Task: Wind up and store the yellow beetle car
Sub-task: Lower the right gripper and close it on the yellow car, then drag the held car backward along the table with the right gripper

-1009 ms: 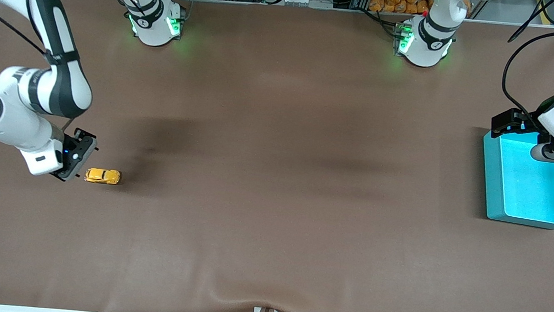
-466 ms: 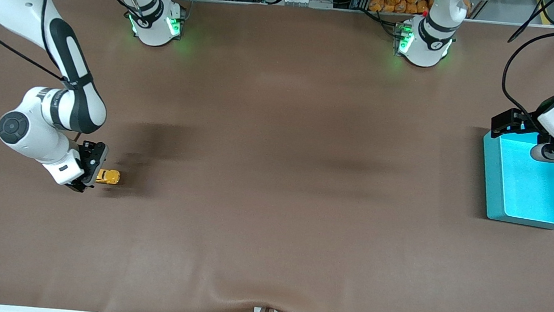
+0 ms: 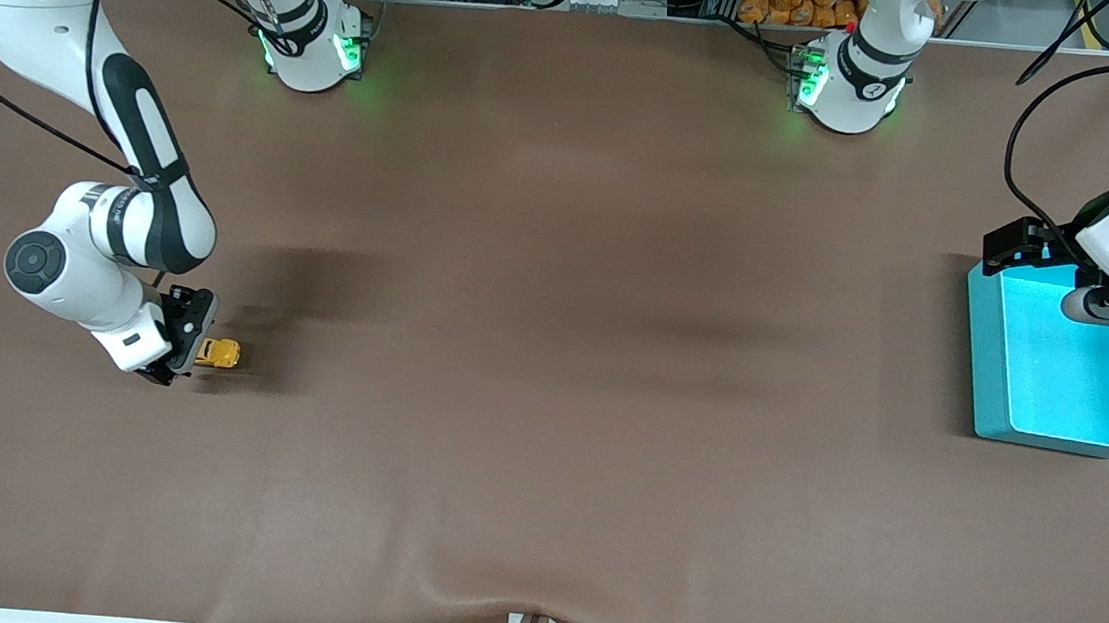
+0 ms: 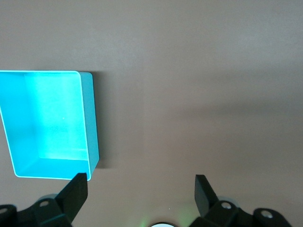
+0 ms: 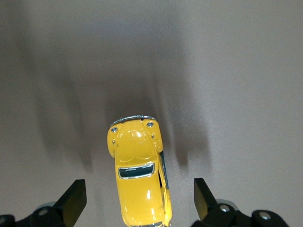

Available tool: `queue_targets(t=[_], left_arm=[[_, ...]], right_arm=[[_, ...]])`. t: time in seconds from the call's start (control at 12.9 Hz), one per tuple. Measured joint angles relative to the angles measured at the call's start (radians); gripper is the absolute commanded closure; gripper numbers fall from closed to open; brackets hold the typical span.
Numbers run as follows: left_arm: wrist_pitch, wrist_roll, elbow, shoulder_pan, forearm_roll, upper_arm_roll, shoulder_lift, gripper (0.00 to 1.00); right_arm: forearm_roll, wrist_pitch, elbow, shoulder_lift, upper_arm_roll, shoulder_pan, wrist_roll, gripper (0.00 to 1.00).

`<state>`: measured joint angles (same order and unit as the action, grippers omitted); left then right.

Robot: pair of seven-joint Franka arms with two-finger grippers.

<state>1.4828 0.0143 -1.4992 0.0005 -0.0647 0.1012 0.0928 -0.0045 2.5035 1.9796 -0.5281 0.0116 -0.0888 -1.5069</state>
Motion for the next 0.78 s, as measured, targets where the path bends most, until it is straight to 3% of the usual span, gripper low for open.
queue_targets(t=[0.08, 0.16, 0.23, 0.78], left_arm=[[0.0, 0.001, 0.0, 0.0, 0.0, 0.0, 0.0, 0.0], [0.0, 0.002, -0.001, 0.0, 0.0, 0.0, 0.0, 0.0], [0.0, 0.002, -0.001, 0.0, 0.0, 0.0, 0.0, 0.0], [0.0, 0.002, -0.002, 0.0, 0.0, 0.0, 0.0, 0.0]], right_arm=[[0.0, 0.002, 0.0, -0.005, 0.0, 0.0, -0.002, 0.3], [0.0, 0.004, 0.0, -0.008, 0.0, -0.001, -0.013, 0.83], [0.0, 0.007, 0.0, -0.008, 0.0, -0.003, -0.026, 1.0], [0.0, 0.017, -0.002, -0.008, 0.0, -0.01, -0.051, 1.0]])
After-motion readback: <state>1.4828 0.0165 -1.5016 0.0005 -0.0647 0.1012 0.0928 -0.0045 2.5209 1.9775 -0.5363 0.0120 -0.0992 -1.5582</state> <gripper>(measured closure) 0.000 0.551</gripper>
